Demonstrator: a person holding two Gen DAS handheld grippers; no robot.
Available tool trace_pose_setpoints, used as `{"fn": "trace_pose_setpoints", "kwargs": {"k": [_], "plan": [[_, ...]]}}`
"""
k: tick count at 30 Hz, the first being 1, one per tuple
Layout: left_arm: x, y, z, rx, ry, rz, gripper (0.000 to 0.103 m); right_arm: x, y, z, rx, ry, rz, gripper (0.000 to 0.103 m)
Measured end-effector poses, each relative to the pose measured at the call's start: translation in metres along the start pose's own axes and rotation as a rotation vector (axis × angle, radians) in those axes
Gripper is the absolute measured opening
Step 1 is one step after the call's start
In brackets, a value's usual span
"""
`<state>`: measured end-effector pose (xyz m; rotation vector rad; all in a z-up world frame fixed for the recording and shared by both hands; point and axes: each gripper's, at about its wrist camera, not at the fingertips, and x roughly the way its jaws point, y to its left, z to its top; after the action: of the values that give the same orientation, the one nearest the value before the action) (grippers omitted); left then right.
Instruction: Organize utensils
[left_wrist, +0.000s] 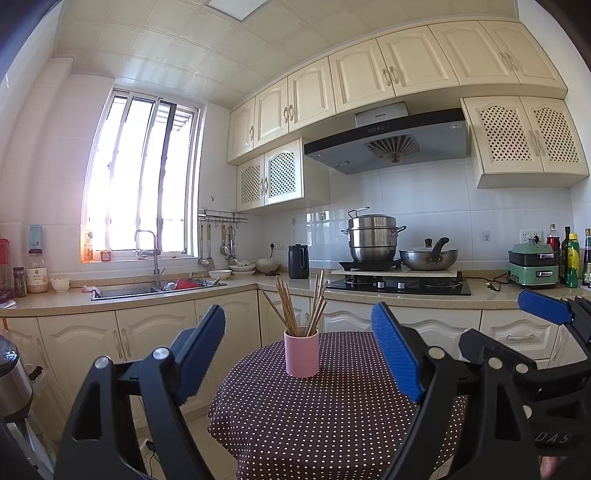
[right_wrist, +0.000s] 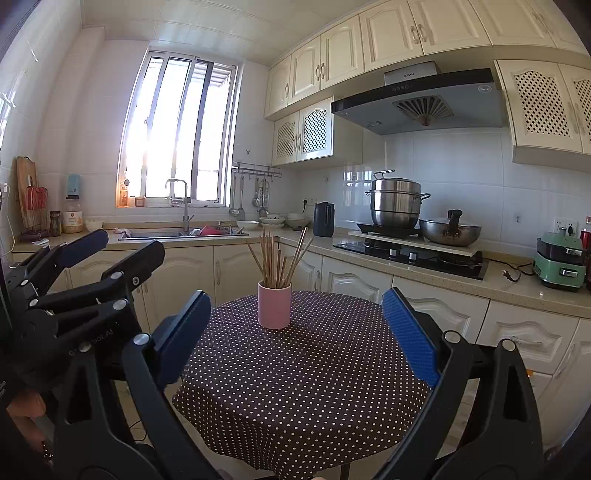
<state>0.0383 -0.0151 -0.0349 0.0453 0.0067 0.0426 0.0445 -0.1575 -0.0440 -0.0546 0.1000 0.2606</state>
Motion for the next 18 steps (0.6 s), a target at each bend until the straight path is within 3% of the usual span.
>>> {"fn": "trace_pose_setpoints", "kwargs": {"k": [18], "plan": [[0.0001, 0.0021, -0.0060, 0.005, 0.002, 0.002, 0.080, 0.0001, 0.0005, 0.0002, 0.001, 0.004, 0.000, 0.092]]}}
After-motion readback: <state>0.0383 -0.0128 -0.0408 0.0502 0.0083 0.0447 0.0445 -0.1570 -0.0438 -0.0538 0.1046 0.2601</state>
